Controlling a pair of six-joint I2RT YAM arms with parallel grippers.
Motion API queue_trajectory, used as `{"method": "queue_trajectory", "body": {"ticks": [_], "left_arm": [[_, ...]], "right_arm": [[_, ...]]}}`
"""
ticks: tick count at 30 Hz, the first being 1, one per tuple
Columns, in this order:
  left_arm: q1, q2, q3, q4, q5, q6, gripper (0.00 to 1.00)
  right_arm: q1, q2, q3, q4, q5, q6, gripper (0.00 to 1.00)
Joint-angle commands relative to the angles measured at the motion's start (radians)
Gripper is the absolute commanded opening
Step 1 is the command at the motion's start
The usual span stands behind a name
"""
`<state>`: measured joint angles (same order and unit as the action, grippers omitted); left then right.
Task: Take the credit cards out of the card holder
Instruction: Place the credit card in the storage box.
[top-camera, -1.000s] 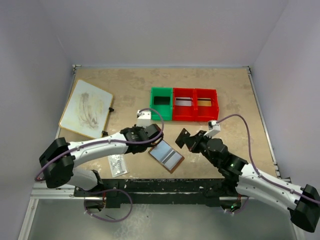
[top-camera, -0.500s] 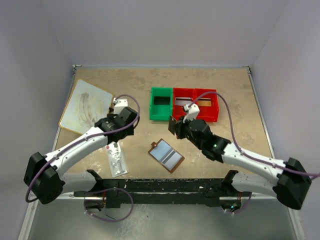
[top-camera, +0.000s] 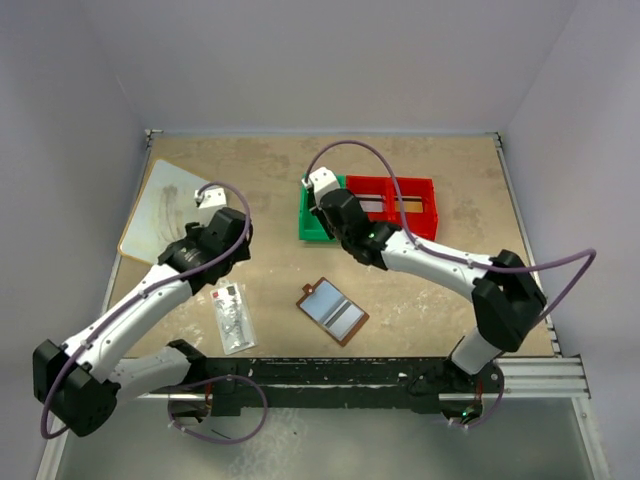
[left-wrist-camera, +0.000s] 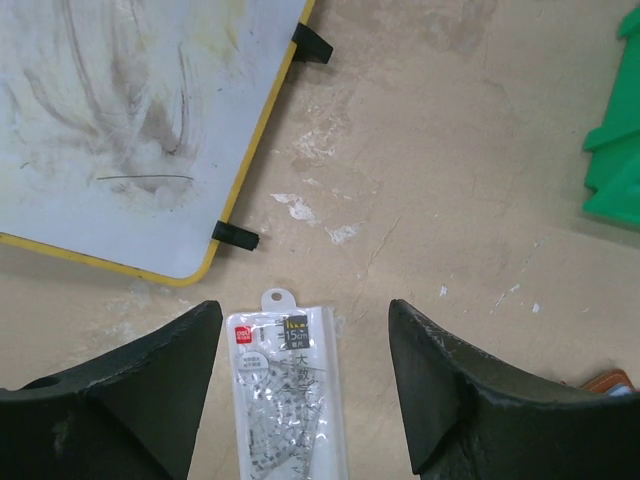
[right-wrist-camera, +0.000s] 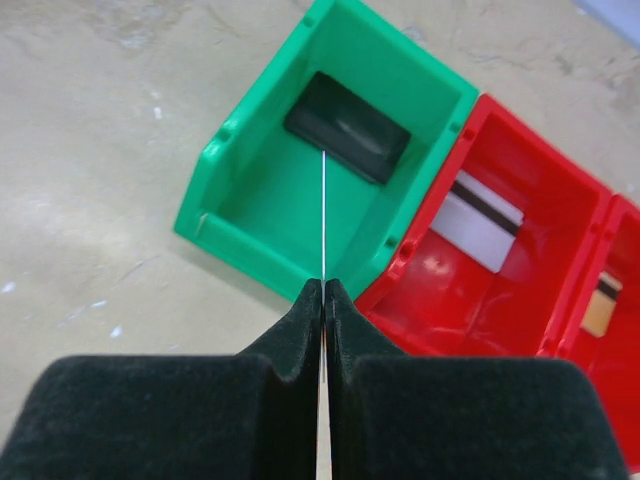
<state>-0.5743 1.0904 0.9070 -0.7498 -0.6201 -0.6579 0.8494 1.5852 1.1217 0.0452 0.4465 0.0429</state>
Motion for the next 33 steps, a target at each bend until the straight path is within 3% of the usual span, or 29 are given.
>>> {"method": "queue_trajectory", "body": {"ticks": [1, 17, 33], "left_arm": [[0.005, -0.076, 0.0, 0.017, -0.073, -0.005, 0.66], [0.005, -0.212, -0.006, 0.021, -0.151, -0.021, 0.68], [0.005, -0.235, -0.004, 0.018, -0.166, -0.023, 0.69]], "right_arm": [[-0.041, 0.063, 0.121, -0.02, -0.003, -0.17, 0.0], [-0.064, 0.377, 0.377, -0.056, 0.077, -0.345, 0.0], [-0.093, 0.512, 0.45, 0.057, 0.097, -0.588, 0.0]]}}
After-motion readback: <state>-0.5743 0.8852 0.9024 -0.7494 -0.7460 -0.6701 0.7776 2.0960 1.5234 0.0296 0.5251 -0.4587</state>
